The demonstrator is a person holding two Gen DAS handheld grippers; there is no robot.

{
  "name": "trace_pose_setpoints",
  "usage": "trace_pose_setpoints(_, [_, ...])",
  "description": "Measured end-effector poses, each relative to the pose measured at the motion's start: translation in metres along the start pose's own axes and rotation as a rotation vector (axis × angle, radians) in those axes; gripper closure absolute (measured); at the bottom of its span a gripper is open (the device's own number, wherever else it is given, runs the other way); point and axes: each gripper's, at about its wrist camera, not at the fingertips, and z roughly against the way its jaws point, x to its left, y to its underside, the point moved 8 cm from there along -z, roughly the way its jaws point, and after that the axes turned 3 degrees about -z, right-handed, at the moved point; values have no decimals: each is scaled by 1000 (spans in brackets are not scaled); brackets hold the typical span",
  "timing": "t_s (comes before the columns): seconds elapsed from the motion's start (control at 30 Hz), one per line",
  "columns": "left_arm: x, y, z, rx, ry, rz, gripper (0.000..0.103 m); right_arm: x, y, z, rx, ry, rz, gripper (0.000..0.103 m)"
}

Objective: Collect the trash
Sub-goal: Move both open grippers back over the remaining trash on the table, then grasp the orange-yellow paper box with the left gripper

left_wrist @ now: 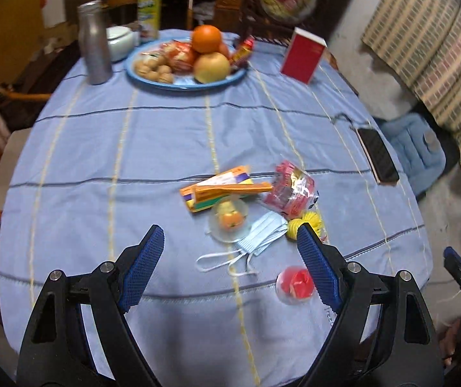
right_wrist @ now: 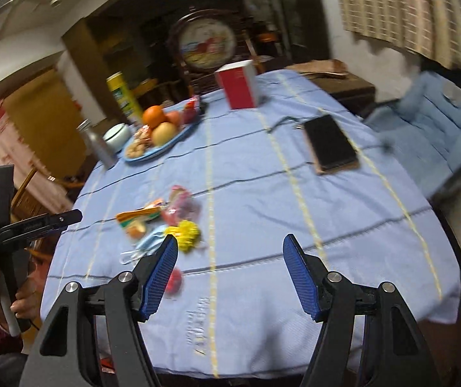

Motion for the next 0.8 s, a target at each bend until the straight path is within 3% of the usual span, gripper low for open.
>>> trace_pose_setpoints(0.37, [-14, -33, -71, 66, -1, -95, 21, -37, 8, 8, 21, 150, -37, 35])
trace_pose_setpoints(0.67, [-29, -27, -136, 167, -16, -222, 21, -55, 14, 13, 56, 252, -31, 34])
trace_pose_setpoints(0.73, [-22, -25, -147, 194, -34, -209, 20, -58, 13, 13, 55, 255, -45, 34])
trace_pose_setpoints(0.8, [-11, -25, -152, 206, -2, -143, 20, -60, 10, 10, 54, 247, -59, 34])
